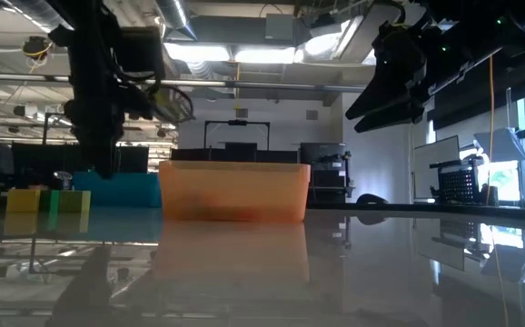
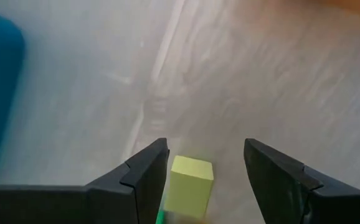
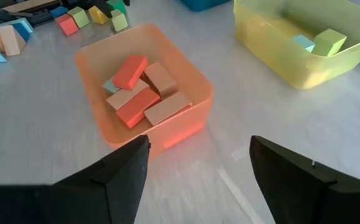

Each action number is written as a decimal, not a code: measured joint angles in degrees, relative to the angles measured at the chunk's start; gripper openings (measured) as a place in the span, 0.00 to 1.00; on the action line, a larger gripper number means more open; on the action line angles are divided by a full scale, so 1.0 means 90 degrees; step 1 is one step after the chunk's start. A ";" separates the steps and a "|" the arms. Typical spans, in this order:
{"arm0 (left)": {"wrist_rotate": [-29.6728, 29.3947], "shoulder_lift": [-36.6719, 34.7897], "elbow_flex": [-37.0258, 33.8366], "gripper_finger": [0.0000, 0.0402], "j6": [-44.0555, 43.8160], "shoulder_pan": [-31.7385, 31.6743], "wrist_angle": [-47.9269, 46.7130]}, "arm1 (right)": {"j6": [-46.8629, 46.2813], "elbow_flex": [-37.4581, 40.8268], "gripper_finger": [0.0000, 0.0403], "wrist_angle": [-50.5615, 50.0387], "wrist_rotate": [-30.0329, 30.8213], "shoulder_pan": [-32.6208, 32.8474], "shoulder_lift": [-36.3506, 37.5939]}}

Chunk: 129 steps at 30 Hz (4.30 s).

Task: Sort blocks by size
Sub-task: Put the light green square block into the yellow bin, then put the green square block into the yellow bin

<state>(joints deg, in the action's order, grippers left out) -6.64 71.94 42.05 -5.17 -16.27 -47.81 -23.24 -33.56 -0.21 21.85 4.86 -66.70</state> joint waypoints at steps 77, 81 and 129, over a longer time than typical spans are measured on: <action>-0.0337 0.1817 0.2332 0.30 0.2115 -0.1253 0.4747 | 0.0019 0.0001 0.68 0.0058 0.0173 0.0000 0.0000; -0.0332 0.2057 0.2257 0.31 0.1880 -0.1489 0.5366 | 0.0094 0.0002 0.68 0.0063 0.0187 -0.0001 -0.0011; -0.0491 0.0344 0.2622 0.53 -0.1634 0.0834 -0.2418 | 0.0169 0.0000 0.68 0.0348 -0.0035 -0.0002 -0.0624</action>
<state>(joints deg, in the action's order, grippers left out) -11.06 75.03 65.66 -19.88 -8.77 -69.57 -21.72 -33.56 2.92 21.53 4.84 -72.31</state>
